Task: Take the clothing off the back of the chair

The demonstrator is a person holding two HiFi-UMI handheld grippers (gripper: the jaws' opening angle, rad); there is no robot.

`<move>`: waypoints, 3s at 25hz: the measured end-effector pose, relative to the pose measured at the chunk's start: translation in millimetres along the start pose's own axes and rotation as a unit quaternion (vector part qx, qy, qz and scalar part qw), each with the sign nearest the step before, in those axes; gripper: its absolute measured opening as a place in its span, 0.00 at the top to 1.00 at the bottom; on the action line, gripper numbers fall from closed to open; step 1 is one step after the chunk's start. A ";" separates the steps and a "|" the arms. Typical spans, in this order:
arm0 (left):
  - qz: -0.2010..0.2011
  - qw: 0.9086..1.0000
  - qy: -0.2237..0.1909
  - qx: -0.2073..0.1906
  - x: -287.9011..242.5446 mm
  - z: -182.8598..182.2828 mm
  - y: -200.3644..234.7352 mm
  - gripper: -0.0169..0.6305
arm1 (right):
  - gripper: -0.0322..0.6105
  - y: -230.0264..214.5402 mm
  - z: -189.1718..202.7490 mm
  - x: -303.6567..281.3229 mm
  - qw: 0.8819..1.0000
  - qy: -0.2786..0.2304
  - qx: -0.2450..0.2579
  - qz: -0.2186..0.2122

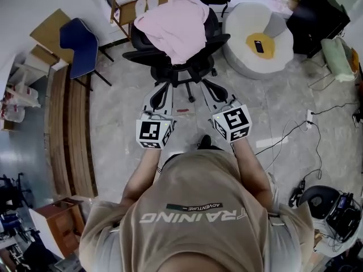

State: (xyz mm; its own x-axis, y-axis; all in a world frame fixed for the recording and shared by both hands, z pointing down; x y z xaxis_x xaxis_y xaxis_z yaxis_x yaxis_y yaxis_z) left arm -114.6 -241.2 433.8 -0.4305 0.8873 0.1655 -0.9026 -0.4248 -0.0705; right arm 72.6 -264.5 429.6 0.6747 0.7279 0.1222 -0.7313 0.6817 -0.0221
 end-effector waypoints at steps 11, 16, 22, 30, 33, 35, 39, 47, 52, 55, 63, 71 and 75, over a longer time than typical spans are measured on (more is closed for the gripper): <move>-0.019 1.000 0.009 0.008 -35.5 7.1 17.1 0.96 | 0.89 -30.0 -2.9 -34.9 1.000 0.006 0.000 -0.019; -0.012 1.000 0.006 0.009 -49.1 7.0 32.7 0.96 | 0.89 -36.8 -4.9 -49.2 1.000 0.008 0.004 -0.009; -0.007 1.000 -0.004 0.016 -63.4 4.5 54.8 0.96 | 0.89 -39.6 -5.1 -60.9 1.000 0.017 0.006 0.005; 0.017 1.000 -0.003 0.021 -73.1 5.8 66.9 0.96 | 0.89 -44.6 -11.4 -72.2 0.999 0.013 0.012 0.031; 0.029 0.999 -0.004 0.022 -74.8 7.5 74.9 0.96 | 0.89 -45.5 -14.4 -74.9 0.999 0.009 0.016 0.047; 0.035 0.999 -0.006 0.024 -73.8 8.1 80.2 0.96 | 0.89 -44.7 -17.1 -73.9 0.998 0.004 0.012 0.055; 0.042 0.999 -0.009 0.023 -73.2 7.2 87.2 0.96 | 0.81 -38.7 -26.8 -77.8 0.999 -0.003 0.006 0.033; 0.018 0.999 -0.006 0.027 -72.8 8.6 89.8 0.96 | 0.41 -38.0 -34.5 -94.8 1.000 -0.003 0.005 -0.016; 0.006 1.000 -0.008 0.021 -73.8 6.4 91.1 0.96 | 0.41 -50.6 -38.2 -98.6 1.000 -0.006 -0.001 -0.019; -0.002 1.000 -0.009 0.018 -74.8 6.6 94.9 0.96 | 0.41 -57.5 -38.1 -110.9 0.999 -0.002 -0.003 -0.032; -0.032 0.999 -0.013 0.004 -67.1 3.5 114.5 0.96 | 0.41 -67.1 -25.3 -181.5 0.997 0.021 -0.019 -0.065; -0.075 0.997 -0.016 -0.006 -51.7 3.6 148.2 0.96 | 0.41 -71.5 -16.3 -205.1 0.998 0.021 -0.005 -0.057; -0.071 0.997 -0.015 -0.004 -52.8 6.2 150.7 0.96 | 0.41 -70.9 -15.4 -205.4 0.998 0.020 -0.005 -0.056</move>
State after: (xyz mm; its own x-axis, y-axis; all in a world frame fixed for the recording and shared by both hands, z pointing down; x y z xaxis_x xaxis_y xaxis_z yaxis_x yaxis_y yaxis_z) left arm -227.9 -353.2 420.6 -0.2970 0.9328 0.2040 -0.9548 -0.2929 -0.0511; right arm -12.6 -461.2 390.8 0.7553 0.6498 0.0846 -0.6507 0.7590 -0.0202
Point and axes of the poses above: the fingertips, and each gripper's own axes: x backward along the fingers, y to its left, z out of its underside, the point moved 8 cm from there along x, backward along the fingers, and after that the axes turned 13 degrees about -y, right-handed, at the moved point
